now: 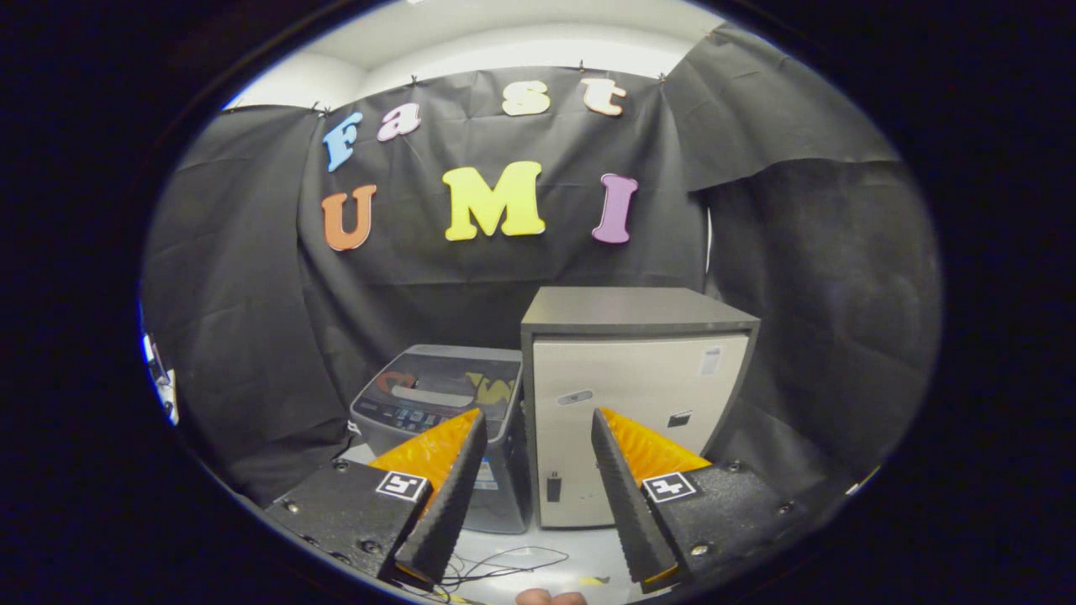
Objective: Put the clothes into the washing machine and then close the washing machine lid.
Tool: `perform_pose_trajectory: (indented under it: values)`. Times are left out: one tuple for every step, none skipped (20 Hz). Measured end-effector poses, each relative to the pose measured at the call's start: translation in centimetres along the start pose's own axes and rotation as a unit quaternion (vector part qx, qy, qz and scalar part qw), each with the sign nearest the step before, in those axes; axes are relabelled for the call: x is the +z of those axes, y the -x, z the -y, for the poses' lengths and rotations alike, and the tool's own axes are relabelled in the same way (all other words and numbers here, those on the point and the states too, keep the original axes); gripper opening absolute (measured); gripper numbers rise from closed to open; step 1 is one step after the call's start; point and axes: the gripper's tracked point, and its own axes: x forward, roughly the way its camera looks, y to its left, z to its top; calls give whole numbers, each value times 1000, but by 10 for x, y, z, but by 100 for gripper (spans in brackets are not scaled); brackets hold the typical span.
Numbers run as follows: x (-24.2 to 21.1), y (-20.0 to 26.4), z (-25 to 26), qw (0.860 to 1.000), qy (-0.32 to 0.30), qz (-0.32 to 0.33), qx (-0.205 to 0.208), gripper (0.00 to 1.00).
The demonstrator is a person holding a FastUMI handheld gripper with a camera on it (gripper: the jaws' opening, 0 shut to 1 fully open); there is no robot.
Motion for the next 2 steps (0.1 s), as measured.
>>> perform_pose_trajectory:
  values:
    - [-1, 2, 3, 1000, 0, 1, -1, 79]
    - [0, 3, 5, 1000, -1, 2, -1, 79]
